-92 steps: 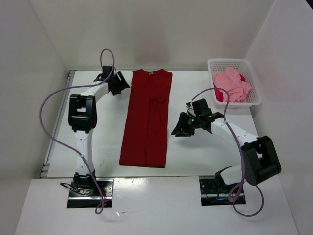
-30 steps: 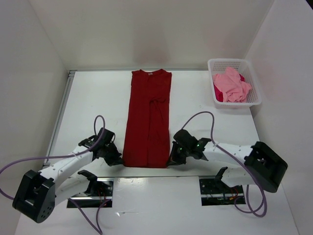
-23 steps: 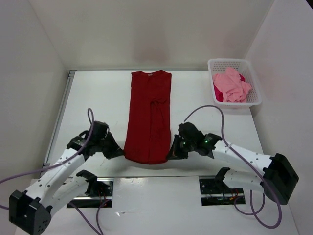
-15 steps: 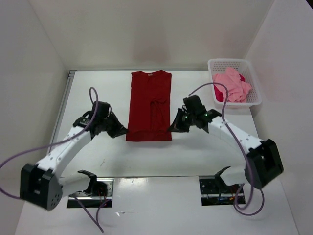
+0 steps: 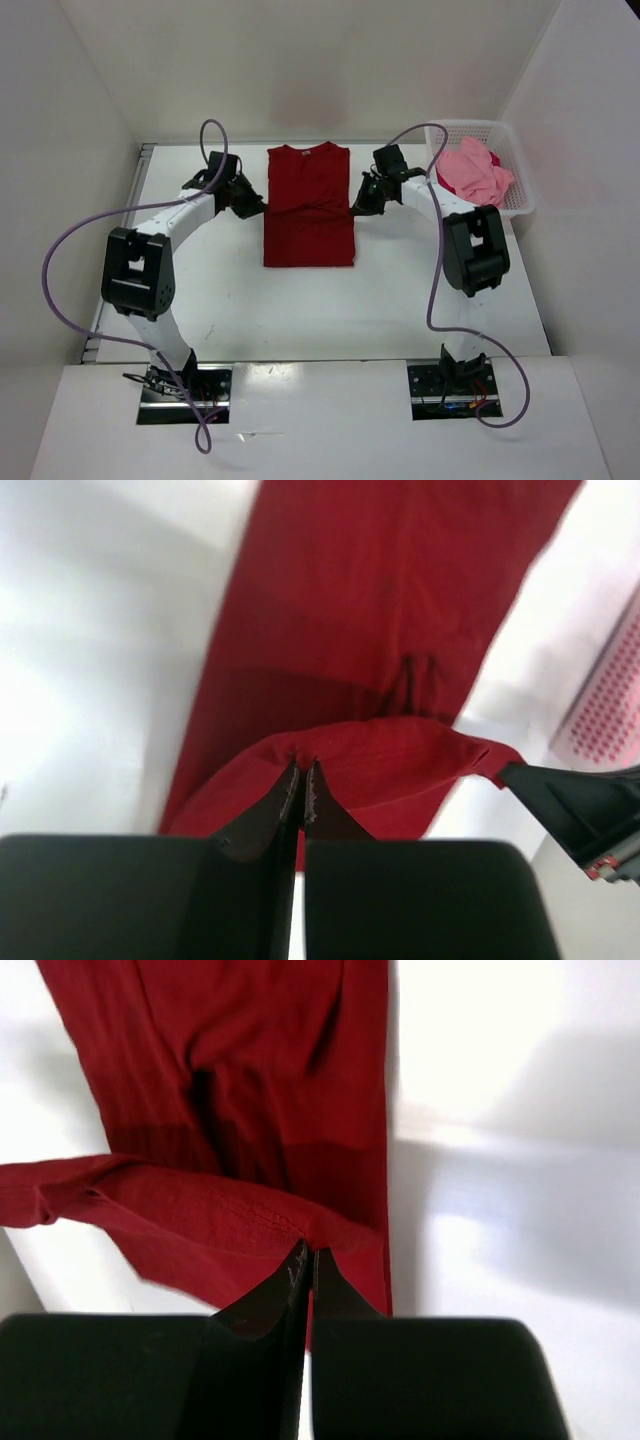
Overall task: Fold and stack the t-shirts
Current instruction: Fold the folded rectangular tshirt in 1/3 of the way, then grab one side of the 2/3 rectangular tshirt with both arms, then fold the long partially folded tshirt into a neat square, then put the neatly folded tshirt into the corner of the board with the left arm, then grab crumpled tshirt from bin with the right arm
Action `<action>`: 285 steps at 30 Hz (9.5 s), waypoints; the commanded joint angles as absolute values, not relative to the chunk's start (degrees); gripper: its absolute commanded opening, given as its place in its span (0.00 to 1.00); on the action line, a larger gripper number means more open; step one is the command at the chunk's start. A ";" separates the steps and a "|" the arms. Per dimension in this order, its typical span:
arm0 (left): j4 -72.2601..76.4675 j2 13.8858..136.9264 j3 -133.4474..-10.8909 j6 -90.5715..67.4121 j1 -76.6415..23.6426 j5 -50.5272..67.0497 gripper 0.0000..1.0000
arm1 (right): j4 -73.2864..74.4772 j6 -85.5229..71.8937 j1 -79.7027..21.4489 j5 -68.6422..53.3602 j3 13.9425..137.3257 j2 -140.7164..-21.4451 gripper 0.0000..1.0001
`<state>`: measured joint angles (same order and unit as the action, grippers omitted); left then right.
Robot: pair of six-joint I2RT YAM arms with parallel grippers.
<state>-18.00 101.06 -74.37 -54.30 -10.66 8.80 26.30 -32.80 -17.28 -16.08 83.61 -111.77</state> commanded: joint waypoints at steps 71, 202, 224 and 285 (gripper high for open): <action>-8.70 77.61 -32.52 -53.61 -19.86 14.33 0.56 | 11.00 -46.49 -25.84 -19.16 33.32 -82.00 0.54; 5.62 106.87 -52.81 -49.65 -9.57 22.06 0.30 | 19.42 -33.49 -20.57 -29.97 88.36 -101.03 0.41; -0.01 115.85 -82.48 -49.39 21.51 17.31 0.37 | 21.27 -33.31 -6.94 -33.13 55.47 -72.77 0.41; 2.46 80.51 -44.12 -45.62 -29.62 29.44 0.70 | 28.04 -39.73 12.57 20.21 108.02 -123.84 0.29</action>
